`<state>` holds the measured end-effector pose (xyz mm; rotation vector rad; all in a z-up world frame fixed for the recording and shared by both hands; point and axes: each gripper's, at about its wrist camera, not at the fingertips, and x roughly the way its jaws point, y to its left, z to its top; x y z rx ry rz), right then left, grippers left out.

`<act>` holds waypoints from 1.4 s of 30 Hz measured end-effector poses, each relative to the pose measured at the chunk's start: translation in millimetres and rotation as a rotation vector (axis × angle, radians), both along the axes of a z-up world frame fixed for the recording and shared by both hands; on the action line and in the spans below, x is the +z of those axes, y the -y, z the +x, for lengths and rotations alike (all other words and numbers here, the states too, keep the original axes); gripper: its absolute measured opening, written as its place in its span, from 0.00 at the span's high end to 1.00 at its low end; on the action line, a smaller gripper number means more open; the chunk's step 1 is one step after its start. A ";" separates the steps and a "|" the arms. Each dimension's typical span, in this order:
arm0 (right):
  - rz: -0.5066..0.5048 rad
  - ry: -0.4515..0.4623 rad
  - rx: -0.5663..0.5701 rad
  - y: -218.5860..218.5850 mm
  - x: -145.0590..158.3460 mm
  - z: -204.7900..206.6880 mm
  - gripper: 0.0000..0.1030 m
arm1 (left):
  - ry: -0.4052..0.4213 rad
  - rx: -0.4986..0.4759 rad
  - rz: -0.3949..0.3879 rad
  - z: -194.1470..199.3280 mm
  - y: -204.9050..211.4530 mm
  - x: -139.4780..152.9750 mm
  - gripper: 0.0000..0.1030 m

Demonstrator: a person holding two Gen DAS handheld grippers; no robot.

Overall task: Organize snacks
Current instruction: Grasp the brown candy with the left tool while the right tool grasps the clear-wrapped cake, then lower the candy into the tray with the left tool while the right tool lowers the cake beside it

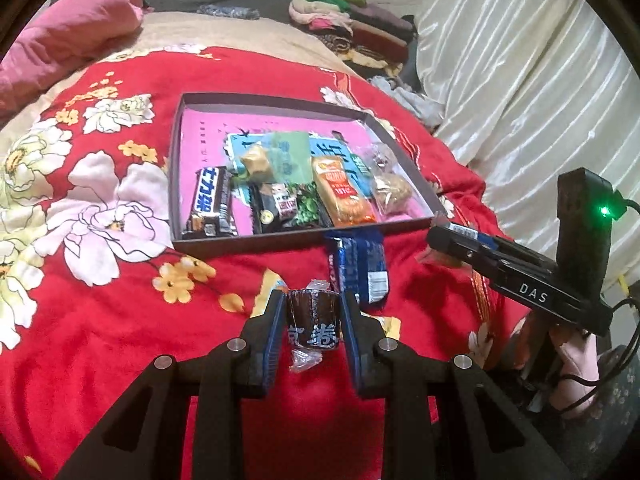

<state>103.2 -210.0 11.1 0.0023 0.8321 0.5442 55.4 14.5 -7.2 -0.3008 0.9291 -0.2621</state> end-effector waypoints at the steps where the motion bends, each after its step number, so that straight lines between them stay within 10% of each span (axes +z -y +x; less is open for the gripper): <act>1: 0.001 0.003 -0.001 0.1 0.7 0.2 0.62 | 0.002 0.005 0.001 0.5 -0.7 -0.3 0.73; 42: 0.064 0.074 -0.050 -2.3 22.9 49.5 0.62 | 0.069 0.098 0.021 55.4 -23.1 10.3 0.73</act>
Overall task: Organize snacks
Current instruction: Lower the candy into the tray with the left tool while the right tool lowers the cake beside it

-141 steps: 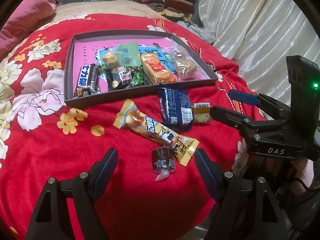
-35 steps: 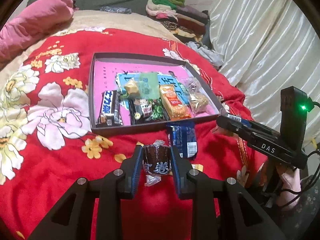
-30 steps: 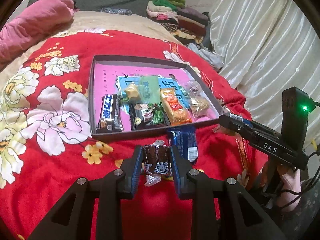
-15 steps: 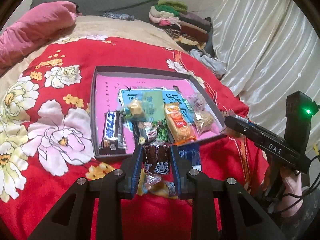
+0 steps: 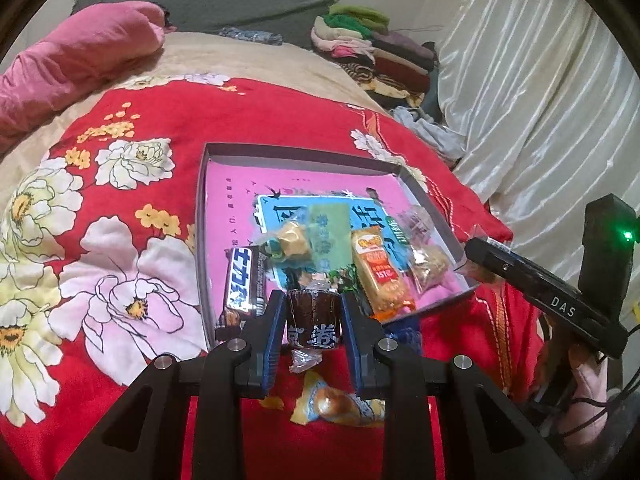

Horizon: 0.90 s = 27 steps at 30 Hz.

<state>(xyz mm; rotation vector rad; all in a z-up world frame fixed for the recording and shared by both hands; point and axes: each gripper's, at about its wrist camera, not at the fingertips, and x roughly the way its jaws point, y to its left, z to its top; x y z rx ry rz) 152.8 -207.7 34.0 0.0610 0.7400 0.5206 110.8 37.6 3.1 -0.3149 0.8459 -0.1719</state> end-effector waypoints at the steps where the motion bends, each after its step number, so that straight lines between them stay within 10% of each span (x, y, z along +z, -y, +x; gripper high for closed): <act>1: 0.000 -0.001 -0.002 -0.3 -0.7 1.6 0.62 | -0.004 0.002 0.002 1.9 -0.4 -1.3 0.73; 27: -0.030 -0.059 0.024 -22.3 -39.6 24.2 0.61 | -0.027 -0.016 0.016 24.8 -0.6 -30.5 0.73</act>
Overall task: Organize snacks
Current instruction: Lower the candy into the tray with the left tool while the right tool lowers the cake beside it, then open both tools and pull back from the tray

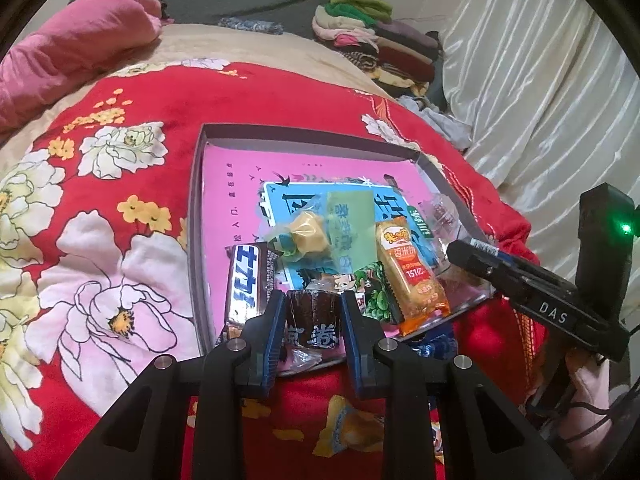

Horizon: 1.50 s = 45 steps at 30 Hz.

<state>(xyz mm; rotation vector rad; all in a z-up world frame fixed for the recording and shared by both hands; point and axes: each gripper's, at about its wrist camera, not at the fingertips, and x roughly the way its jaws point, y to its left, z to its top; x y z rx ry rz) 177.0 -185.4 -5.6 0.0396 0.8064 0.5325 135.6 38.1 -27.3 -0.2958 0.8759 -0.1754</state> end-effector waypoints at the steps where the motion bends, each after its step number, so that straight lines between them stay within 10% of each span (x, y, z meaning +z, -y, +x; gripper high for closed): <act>1: -0.002 -0.001 0.000 -0.1 -1.2 -0.1 0.61 | 0.002 -0.001 -0.006 0.4 -0.4 -0.8 0.73; 20: 0.003 0.014 -0.027 11.0 2.8 -5.5 0.51 | -0.005 0.002 -0.014 2.4 -1.1 -6.6 0.72; 45: 0.004 0.079 -0.033 12.7 29.5 -21.8 0.37 | 0.007 -0.024 -0.056 -9.6 -4.8 6.4 0.29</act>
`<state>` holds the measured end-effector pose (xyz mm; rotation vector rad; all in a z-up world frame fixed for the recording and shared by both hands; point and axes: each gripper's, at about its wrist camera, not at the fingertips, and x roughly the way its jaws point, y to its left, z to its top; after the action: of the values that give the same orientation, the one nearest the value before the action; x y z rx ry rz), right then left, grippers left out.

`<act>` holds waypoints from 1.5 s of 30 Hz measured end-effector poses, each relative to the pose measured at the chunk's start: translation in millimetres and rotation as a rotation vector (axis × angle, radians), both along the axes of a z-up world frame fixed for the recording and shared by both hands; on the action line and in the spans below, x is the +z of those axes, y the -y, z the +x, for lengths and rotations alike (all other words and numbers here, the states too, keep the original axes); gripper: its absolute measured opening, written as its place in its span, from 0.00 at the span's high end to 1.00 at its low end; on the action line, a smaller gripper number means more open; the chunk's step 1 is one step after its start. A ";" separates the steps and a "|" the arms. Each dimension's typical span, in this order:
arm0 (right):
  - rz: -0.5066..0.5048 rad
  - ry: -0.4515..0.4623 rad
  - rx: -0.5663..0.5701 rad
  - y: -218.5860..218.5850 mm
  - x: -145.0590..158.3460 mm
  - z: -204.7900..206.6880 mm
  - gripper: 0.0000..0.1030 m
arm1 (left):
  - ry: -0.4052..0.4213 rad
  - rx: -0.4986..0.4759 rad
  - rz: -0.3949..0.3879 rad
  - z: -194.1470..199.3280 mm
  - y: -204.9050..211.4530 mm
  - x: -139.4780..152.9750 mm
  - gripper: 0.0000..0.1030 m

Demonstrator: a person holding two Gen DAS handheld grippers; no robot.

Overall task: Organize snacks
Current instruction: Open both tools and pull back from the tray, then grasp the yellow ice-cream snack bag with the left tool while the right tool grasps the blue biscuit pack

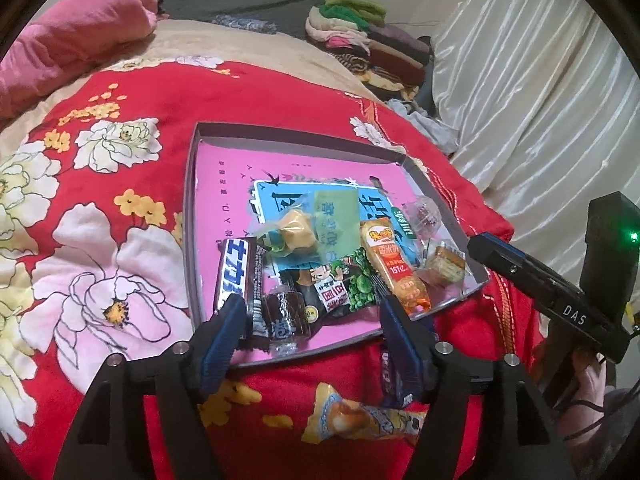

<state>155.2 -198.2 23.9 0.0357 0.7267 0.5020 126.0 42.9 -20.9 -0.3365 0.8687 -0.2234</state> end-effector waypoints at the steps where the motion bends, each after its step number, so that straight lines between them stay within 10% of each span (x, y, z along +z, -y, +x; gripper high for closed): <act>1: 0.002 0.004 0.001 0.8 2.2 -2.2 0.37 | 0.001 -0.004 -0.003 -1.9 -0.5 1.2 0.28; 45: -0.030 -0.133 0.101 -20.3 -16.5 -61.5 0.36 | -0.149 -0.015 -0.023 -71.9 28.1 -8.8 0.27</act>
<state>93.7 -177.9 7.4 0.0048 0.8692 0.5894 54.2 14.8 -29.7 -0.3714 1.0161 -0.2248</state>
